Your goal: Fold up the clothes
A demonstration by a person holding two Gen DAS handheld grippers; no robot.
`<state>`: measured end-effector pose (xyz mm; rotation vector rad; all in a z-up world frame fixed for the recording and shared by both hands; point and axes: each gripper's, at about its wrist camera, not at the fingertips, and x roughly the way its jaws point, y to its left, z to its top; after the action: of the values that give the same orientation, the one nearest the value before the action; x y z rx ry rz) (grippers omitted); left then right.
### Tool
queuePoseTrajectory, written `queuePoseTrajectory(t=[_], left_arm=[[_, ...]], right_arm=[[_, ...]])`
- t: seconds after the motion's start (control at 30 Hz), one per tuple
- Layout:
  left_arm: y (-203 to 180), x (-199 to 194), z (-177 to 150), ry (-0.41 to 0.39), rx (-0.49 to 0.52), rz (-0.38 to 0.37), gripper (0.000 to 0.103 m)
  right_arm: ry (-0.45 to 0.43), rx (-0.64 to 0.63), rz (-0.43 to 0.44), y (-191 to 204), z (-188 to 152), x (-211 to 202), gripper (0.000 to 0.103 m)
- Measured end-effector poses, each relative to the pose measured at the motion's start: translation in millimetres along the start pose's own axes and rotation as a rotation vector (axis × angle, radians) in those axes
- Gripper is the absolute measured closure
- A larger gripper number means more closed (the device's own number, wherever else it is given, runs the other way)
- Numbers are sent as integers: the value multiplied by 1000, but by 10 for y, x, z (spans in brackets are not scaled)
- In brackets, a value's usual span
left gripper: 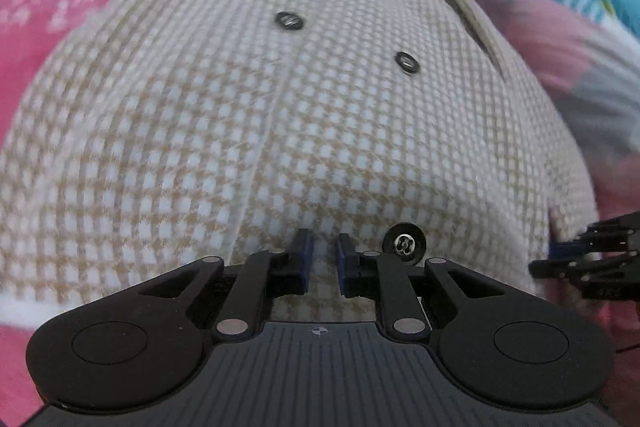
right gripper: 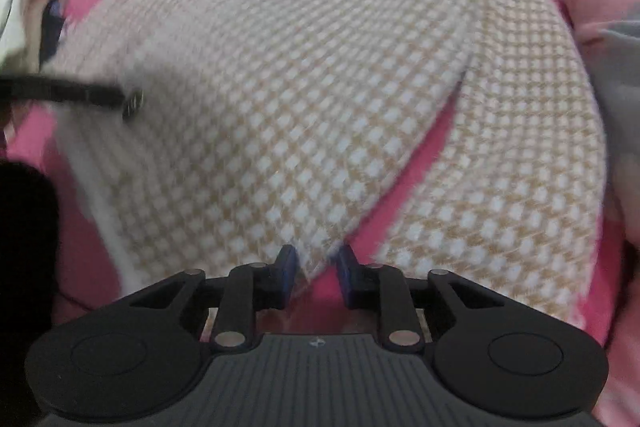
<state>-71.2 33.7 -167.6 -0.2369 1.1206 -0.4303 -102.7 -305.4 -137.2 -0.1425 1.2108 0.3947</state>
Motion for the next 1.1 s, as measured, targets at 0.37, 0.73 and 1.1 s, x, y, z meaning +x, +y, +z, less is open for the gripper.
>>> queuePoseTrajectory(t=[0.37, 0.73, 1.1], left_arm=[[-492, 11, 459, -120, 36, -73, 89], [-986, 1170, 730, -189, 9, -201, 89], [-827, 1163, 775, -168, 25, -242, 90]], right_arm=[[-305, 219, -248, -937, 1361, 128, 66], [-102, -59, -516, -1257, 1878, 911, 91], [-70, -256, -818, -1514, 1782, 1289, 93]])
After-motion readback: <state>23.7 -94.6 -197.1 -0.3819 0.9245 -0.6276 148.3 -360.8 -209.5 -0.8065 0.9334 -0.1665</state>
